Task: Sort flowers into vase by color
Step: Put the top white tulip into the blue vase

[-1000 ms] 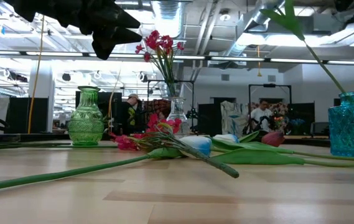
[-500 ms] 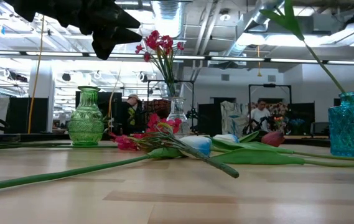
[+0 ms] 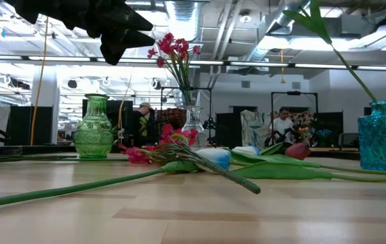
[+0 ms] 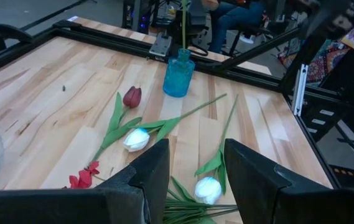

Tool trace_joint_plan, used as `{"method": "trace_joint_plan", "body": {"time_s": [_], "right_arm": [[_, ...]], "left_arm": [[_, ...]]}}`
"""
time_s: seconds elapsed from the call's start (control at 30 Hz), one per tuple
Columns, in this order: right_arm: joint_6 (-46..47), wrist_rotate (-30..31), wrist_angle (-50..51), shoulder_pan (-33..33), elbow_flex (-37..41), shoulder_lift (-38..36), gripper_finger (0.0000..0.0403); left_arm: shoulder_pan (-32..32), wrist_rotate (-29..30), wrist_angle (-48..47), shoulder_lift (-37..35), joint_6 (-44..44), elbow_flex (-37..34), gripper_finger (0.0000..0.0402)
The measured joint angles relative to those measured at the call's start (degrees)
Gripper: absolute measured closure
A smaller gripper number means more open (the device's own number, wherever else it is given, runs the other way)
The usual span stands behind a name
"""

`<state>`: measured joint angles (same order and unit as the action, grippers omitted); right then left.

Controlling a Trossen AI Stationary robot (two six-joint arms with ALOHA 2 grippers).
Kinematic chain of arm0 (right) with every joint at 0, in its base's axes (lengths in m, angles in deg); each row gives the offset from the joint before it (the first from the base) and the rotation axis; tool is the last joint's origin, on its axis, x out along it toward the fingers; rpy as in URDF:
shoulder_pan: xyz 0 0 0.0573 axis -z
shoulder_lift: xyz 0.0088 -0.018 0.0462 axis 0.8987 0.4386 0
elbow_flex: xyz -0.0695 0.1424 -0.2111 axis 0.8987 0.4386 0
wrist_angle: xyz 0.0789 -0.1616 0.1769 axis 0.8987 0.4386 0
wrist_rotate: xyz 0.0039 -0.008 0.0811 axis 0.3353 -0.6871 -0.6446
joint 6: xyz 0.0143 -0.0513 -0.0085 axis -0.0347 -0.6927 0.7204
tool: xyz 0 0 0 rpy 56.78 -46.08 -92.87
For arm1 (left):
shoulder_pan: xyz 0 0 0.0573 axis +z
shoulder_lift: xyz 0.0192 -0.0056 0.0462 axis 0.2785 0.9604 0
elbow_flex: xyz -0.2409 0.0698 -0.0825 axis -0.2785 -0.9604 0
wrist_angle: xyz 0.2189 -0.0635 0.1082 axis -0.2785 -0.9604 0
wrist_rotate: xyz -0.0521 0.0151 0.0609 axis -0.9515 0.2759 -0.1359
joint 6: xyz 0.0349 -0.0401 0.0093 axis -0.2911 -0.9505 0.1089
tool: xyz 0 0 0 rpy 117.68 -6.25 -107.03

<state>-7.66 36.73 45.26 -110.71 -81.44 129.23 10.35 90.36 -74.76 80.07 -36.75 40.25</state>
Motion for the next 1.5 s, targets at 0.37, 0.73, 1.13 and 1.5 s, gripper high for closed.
{"method": "trace_joint_plan", "body": {"time_s": [0.37, 0.73, 1.13, 1.5], "right_arm": [[10.9, -4.9, 2.2, 3.8, -0.1, 7.1, 0.0168], [28.9, -17.3, 14.9, 10.3, -0.1, 14.5, 0.0180], [30.8, -26.8, 18.2, 19.2, -0.1, 23.2, 0.0213], [27.8, -29.6, 19.1, 26.4, -0.1, 24.3, 0.0216]], "left_arm": [[0.0, 0.0, 0.0, 0.0, 0.0, 0.0, 0.0260], [0.0, 0.0, -0.5, 0.0, 0.0, 0.0, 0.0260], [0.0, 0.0, -0.4, 0.0, 0.0, 0.0, 0.0260], [0.0, 0.0, -0.4, 0.0, 0.0, 0.0, 0.0260]]}}
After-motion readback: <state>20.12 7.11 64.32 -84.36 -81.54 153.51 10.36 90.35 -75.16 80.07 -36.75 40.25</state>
